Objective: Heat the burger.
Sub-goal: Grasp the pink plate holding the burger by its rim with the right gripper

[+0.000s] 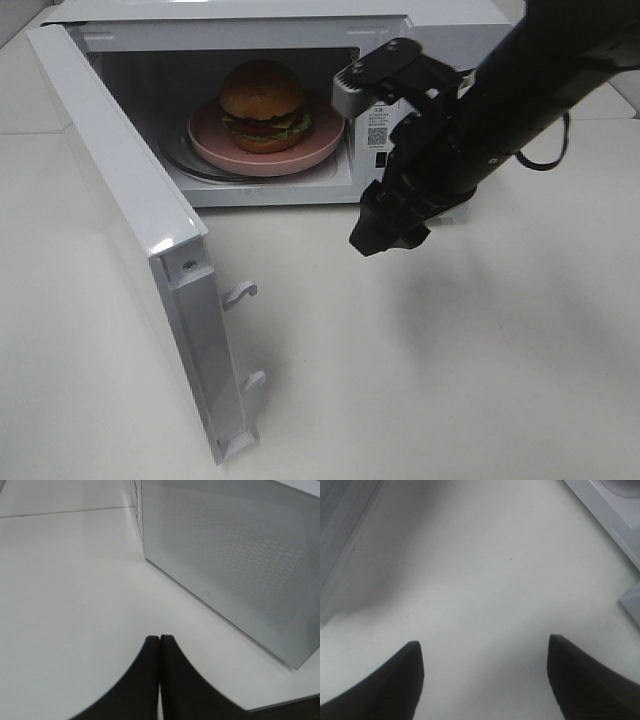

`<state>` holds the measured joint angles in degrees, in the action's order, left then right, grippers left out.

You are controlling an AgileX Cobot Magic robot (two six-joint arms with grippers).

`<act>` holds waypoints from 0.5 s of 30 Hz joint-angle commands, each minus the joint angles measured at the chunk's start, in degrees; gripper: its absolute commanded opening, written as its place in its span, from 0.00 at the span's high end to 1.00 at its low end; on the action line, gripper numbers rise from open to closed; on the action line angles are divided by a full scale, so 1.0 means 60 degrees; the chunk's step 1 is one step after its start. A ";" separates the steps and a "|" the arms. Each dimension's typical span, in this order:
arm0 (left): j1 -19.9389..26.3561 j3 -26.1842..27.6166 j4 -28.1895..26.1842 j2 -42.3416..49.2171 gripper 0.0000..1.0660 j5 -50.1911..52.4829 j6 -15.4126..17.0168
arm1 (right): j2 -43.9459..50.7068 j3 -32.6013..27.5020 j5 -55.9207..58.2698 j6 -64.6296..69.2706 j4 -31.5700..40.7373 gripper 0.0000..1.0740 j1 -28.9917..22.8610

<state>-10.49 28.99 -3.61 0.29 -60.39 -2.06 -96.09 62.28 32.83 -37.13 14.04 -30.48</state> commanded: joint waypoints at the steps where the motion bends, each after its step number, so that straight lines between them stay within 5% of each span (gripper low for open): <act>1: 0.0010 -0.0019 -0.0057 0.0191 1.00 0.0124 0.0000 | -0.0602 0.0859 0.0057 -0.0143 -0.1041 0.38 -0.0640; 8: 0.0010 -0.0019 -0.0057 0.0191 1.00 0.0124 0.0000 | -0.1461 0.1958 0.0134 -0.0143 -0.2340 0.38 -0.1261; 15: 0.0010 -0.0019 -0.0057 0.0191 1.00 0.0124 0.0000 | -0.2464 0.3151 0.0258 0.0678 -0.5128 0.38 -0.2196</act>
<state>-10.49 28.99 -3.61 0.29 -60.39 -2.06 -109.38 78.95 33.98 -35.35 -11.17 -42.28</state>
